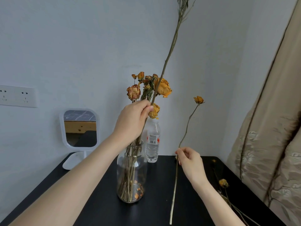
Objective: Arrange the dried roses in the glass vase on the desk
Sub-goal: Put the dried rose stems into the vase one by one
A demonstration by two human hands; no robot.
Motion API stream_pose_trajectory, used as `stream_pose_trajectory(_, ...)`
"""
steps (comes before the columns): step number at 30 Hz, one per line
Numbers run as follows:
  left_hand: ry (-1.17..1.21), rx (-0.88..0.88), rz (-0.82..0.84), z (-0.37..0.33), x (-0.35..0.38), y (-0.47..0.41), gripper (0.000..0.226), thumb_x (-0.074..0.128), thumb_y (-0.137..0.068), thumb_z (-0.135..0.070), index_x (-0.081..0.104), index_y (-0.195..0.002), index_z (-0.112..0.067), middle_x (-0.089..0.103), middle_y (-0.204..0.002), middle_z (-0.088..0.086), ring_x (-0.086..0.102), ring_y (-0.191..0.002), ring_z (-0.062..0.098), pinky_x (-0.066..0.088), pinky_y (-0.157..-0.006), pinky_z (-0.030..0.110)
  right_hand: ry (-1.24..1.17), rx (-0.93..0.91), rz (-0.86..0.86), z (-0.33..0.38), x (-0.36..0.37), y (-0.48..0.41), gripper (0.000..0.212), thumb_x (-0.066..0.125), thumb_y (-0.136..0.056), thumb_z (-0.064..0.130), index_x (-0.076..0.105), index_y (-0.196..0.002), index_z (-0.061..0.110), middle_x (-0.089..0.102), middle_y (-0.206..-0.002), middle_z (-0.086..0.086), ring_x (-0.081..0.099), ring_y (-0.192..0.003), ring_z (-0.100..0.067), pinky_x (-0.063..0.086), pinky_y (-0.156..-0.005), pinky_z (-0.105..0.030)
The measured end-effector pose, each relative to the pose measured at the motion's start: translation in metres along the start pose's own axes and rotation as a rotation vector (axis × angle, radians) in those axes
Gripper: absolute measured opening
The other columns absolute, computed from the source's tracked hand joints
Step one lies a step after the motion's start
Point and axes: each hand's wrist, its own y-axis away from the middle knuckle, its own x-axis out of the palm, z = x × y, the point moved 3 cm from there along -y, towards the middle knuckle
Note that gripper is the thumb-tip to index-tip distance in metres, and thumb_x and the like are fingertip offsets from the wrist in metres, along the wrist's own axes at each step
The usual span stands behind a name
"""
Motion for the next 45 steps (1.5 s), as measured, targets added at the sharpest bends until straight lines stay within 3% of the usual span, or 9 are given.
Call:
stream_pose_trajectory(4,-0.007,-0.010,-0.012,0.003,-0.004,-0.001,0.026,0.045,-0.095,-0.022,0.064,-0.085,-0.008,0.057,-0.064,-0.003,0.054,-0.061,0.015,0.048,-0.060,0.037,0.001,0.001,0.012,-0.002,0.003,0.000,0.017,0.049,-0.095,0.018,0.063,-0.085,0.015,0.053,-0.060,0.004,0.049,-0.056,-0.009,0.041,-0.057,-0.019)
stream_pose_trajectory(8,0.001,-0.070,-0.044,0.012,-0.010,-0.002,0.023,0.046,-0.095,-0.021,0.065,-0.086,-0.011,0.050,-0.058,-0.015,0.046,-0.050,0.000,0.034,-0.053,0.009,0.002,0.010,0.023,-0.004,0.006,0.000,0.018,0.050,-0.095,0.020,0.064,-0.085,0.014,0.053,-0.058,0.003,0.049,-0.055,-0.009,0.041,-0.056,-0.018)
stream_pose_trajectory(12,-0.005,-0.130,-0.003,0.022,-0.011,0.004,0.023,0.047,-0.094,-0.021,0.067,-0.086,-0.013,0.053,-0.058,-0.016,0.049,-0.050,-0.010,0.034,-0.049,0.005,-0.001,0.016,0.019,-0.006,0.008,-0.001,0.017,0.050,-0.095,0.020,0.064,-0.088,0.013,0.055,-0.061,0.003,0.052,-0.058,-0.009,0.043,-0.058,-0.018)
stream_pose_trajectory(16,-0.041,-0.196,0.088,0.030,-0.004,0.015,0.022,0.049,-0.094,-0.025,0.068,-0.086,-0.018,0.056,-0.057,-0.013,0.050,-0.047,0.000,0.033,-0.050,0.010,-0.002,0.019,0.027,-0.008,0.011,0.000,0.018,0.050,-0.095,0.020,0.065,-0.090,0.012,0.056,-0.063,0.004,0.053,-0.059,-0.009,0.044,-0.059,-0.018)
stream_pose_trajectory(24,-0.102,-0.324,0.238,0.041,0.007,0.033,0.028,0.054,-0.090,-0.030,0.070,-0.077,-0.011,0.062,-0.055,0.002,0.060,-0.055,0.015,0.048,-0.078,0.026,0.004,0.006,0.032,-0.006,0.014,0.000,0.016,0.050,-0.094,0.021,0.062,-0.084,0.018,0.055,-0.060,0.005,0.052,-0.057,-0.008,0.043,-0.057,-0.017)
stream_pose_trajectory(30,-0.143,-0.385,0.266,0.041,0.011,0.035,0.029,0.054,-0.090,-0.030,0.070,-0.079,-0.009,0.056,-0.052,-0.001,0.057,-0.054,0.016,0.053,-0.067,0.032,0.015,0.008,0.036,-0.007,0.015,0.001,0.016,0.051,-0.094,0.021,0.062,-0.083,0.019,0.055,-0.060,0.004,0.052,-0.057,-0.008,0.042,-0.056,-0.016)
stream_pose_trajectory(34,-0.040,-0.377,0.130,0.034,0.010,0.023,0.021,0.053,-0.091,-0.031,0.065,-0.095,-0.015,0.058,-0.055,-0.007,0.060,-0.056,0.012,0.052,-0.067,0.028,0.009,0.009,0.045,-0.007,0.017,0.001,0.015,0.050,-0.095,0.021,0.061,-0.085,0.019,0.055,-0.061,0.004,0.052,-0.057,-0.007,0.042,-0.056,-0.014)
stream_pose_trajectory(37,-0.009,-0.342,0.053,0.029,0.009,0.017,0.019,0.055,-0.090,-0.028,0.066,-0.085,-0.014,0.057,-0.049,-0.006,0.057,-0.048,0.011,0.051,-0.059,0.027,0.008,0.009,0.046,-0.007,0.018,0.001,0.016,0.050,-0.095,0.021,0.061,-0.084,0.019,0.054,-0.060,0.004,0.051,-0.056,-0.007,0.041,-0.055,-0.014)
stream_pose_trajectory(45,-0.094,-0.447,0.198,0.043,0.020,0.035,0.024,0.058,-0.088,-0.032,0.070,-0.087,-0.012,0.057,-0.056,-0.003,0.060,-0.060,0.019,0.053,-0.075,0.034,0.016,0.012,0.038,-0.012,0.017,0.000,0.016,0.052,-0.094,0.022,0.062,-0.081,0.019,0.054,-0.058,0.006,0.049,-0.053,-0.006,0.041,-0.054,-0.014)
